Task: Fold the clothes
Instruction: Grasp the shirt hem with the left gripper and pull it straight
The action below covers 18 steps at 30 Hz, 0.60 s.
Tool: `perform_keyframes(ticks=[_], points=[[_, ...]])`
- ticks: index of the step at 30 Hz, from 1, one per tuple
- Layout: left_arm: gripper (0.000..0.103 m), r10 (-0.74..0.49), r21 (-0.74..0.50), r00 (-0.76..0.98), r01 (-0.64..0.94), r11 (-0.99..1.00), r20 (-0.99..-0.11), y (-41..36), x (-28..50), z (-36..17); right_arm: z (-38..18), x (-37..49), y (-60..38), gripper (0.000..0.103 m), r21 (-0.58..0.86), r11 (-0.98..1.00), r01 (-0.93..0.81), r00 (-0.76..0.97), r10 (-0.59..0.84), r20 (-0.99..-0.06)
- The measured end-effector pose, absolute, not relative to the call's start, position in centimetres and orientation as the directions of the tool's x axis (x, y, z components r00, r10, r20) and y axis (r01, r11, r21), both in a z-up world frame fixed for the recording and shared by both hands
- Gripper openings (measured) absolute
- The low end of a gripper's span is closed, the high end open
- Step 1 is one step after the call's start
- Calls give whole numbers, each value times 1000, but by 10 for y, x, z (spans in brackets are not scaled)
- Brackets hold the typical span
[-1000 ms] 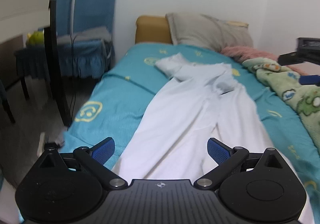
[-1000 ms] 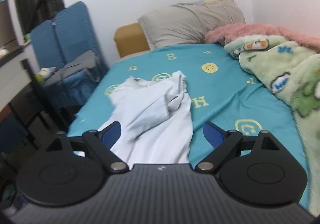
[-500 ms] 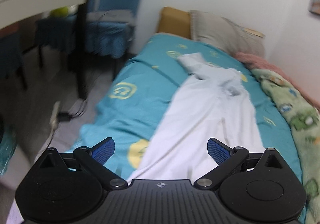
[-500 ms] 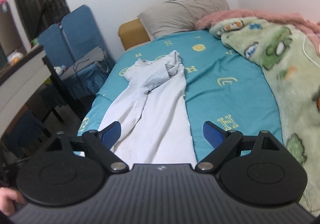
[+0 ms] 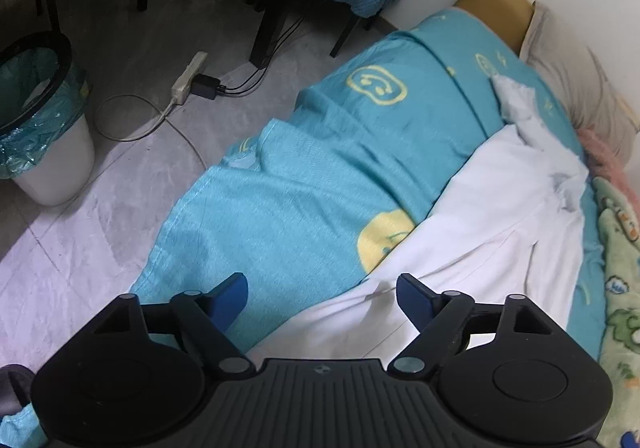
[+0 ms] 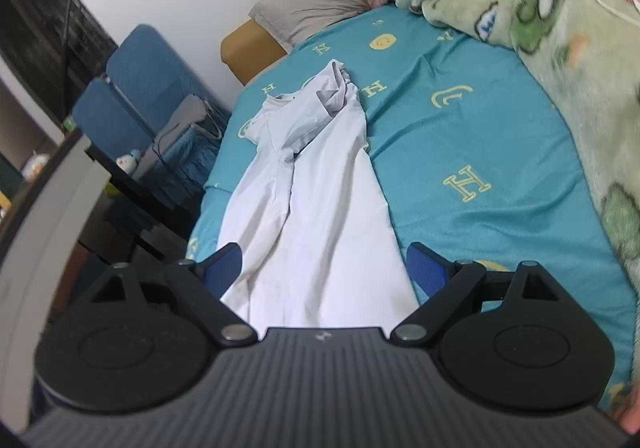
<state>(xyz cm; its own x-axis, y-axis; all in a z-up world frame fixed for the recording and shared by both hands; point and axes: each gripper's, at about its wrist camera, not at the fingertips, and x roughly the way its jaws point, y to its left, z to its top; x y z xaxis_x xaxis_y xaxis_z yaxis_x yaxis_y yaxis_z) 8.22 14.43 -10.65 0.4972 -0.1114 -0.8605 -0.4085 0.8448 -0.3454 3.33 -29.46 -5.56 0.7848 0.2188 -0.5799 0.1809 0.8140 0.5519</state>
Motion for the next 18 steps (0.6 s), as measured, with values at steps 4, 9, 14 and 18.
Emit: perform_keyframes(ticks=[4, 9, 14, 18], points=[[71, -93, -305, 451, -425, 853, -887, 137, 84, -113, -59, 33, -301, 90, 594, 782, 190, 780, 247, -574], [41, -74, -295, 448, -447, 845, -891, 138, 84, -114, -65, 35, -306, 90, 630, 748, 211, 765, 275, -582], [1, -68, -275, 476, -380, 883, -877, 125, 78, -99, -69, 34, -311, 90, 655, 720, 229, 760, 288, -582], [1, -31, -203, 546, -258, 945, -837, 102, 61, -71, -71, 32, -314, 90, 656, 714, 244, 753, 287, -592]])
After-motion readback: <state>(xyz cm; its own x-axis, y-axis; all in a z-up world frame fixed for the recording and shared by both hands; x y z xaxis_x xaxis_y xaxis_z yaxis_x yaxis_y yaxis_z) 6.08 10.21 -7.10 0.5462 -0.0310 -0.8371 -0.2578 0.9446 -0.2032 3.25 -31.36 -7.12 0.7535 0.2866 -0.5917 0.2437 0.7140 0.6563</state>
